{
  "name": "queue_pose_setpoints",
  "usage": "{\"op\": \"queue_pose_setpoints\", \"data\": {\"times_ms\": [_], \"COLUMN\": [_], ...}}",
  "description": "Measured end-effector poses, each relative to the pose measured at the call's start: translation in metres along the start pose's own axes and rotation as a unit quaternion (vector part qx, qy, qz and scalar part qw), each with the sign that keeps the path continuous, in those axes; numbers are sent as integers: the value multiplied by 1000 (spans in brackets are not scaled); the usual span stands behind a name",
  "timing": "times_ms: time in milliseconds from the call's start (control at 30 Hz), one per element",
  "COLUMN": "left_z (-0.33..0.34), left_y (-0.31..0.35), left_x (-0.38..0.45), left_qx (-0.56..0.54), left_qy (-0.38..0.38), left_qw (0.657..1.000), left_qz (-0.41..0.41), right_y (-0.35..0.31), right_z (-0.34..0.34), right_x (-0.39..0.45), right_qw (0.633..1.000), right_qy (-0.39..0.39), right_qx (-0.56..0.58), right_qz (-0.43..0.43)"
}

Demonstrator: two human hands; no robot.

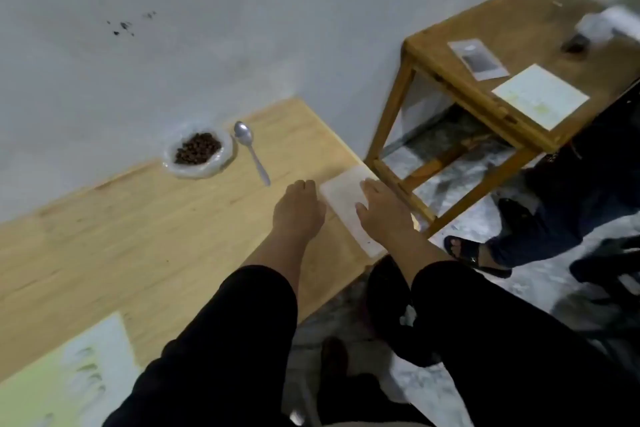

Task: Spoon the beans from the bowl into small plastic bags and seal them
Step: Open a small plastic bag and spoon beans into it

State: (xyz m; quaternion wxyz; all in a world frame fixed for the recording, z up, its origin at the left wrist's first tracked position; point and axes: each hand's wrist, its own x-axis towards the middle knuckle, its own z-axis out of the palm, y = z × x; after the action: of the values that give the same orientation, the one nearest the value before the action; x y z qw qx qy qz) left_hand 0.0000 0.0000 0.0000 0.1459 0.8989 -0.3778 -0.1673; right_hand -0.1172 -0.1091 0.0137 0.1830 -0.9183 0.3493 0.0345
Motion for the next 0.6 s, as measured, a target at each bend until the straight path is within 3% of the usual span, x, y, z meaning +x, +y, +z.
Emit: {"op": "queue_pose_setpoints", "data": {"times_ms": [233,600], "left_z": [37,37], "left_y": [5,13], "left_x": [30,26], "left_qx": [-33,-96], "left_qy": [-2,78], "left_qw": [999,992], "left_qz": [-9,7], "right_y": [26,33], "right_z": [37,43], "right_x": [24,27], "right_qw": [998,998], "right_qy": [-54,-49], "right_qx": [-3,28], "right_qz": [-19,-23]}}
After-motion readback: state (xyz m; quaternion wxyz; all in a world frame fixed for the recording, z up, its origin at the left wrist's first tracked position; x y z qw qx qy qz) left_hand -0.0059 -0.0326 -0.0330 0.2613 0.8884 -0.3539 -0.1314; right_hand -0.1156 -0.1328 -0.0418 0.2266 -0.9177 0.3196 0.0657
